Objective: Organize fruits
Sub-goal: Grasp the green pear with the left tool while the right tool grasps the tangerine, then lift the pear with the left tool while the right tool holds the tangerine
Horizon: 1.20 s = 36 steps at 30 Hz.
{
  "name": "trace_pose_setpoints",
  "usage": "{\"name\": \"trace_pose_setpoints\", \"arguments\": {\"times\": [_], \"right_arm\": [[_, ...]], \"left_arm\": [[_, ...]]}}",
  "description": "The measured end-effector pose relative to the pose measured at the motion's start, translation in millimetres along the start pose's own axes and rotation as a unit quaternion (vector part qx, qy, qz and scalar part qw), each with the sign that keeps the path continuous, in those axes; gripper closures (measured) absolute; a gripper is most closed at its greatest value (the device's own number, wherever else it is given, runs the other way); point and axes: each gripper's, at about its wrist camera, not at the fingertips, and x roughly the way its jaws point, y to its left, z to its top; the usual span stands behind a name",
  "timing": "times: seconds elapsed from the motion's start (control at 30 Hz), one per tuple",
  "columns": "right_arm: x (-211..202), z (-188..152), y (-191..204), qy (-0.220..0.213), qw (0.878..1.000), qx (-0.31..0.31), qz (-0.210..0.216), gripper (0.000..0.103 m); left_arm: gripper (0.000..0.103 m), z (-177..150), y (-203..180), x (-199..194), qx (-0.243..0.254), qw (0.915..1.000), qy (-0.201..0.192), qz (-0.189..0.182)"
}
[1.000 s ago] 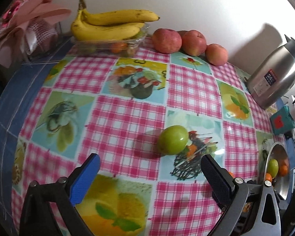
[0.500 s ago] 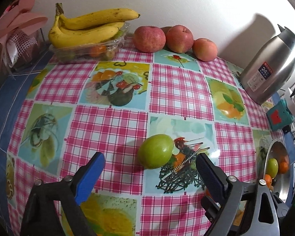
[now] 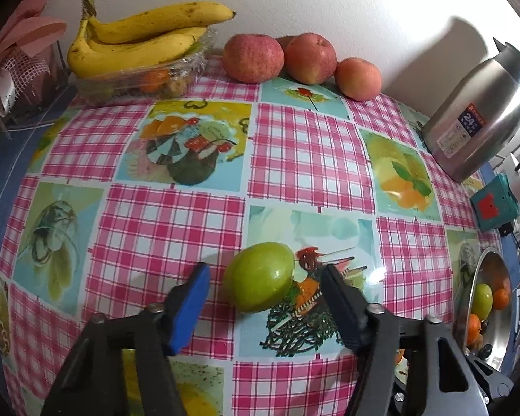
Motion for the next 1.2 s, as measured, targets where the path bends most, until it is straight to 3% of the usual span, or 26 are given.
{"name": "trace_pose_setpoints", "arguments": {"times": [0.07,0.43,0.9,1.0,1.03,1.2], "right_arm": [[0.1,0.1,1.5,0.0,1.0,-0.001,0.004,0.063],[-6.9,1.8,-4.5,-0.004,1.0,0.018,0.021,0.065],[-52.5,-0.4,-12.3,-0.032,0.999,0.033,0.025,0.065],[-60.1,-1.9,-12.6,-0.038,0.999,0.032,0.02,0.065],[-64.0,-3.2,-13.9,-0.04,0.998,0.033,0.022,0.065],[-73.5,-7.7,-19.4,-0.041,0.998,0.04,0.02,0.065]], "left_arm": [[0.056,-0.4,-1.9,3.4,0.003,0.9999,0.006,0.009],[0.056,-1.1,9.7,-3.9,-0.039,0.9991,0.016,-0.008],[0.057,-13.4,11.3,-55.2,-0.056,0.9984,-0.002,0.006],[0.063,-16.8,6.5,-61.7,-0.054,0.9985,-0.006,0.008],[0.07,-17.2,5.1,-64.2,-0.054,0.9985,-0.008,0.008],[0.071,-22.2,-3.1,-76.6,-0.045,0.9986,-0.022,0.02]]}}
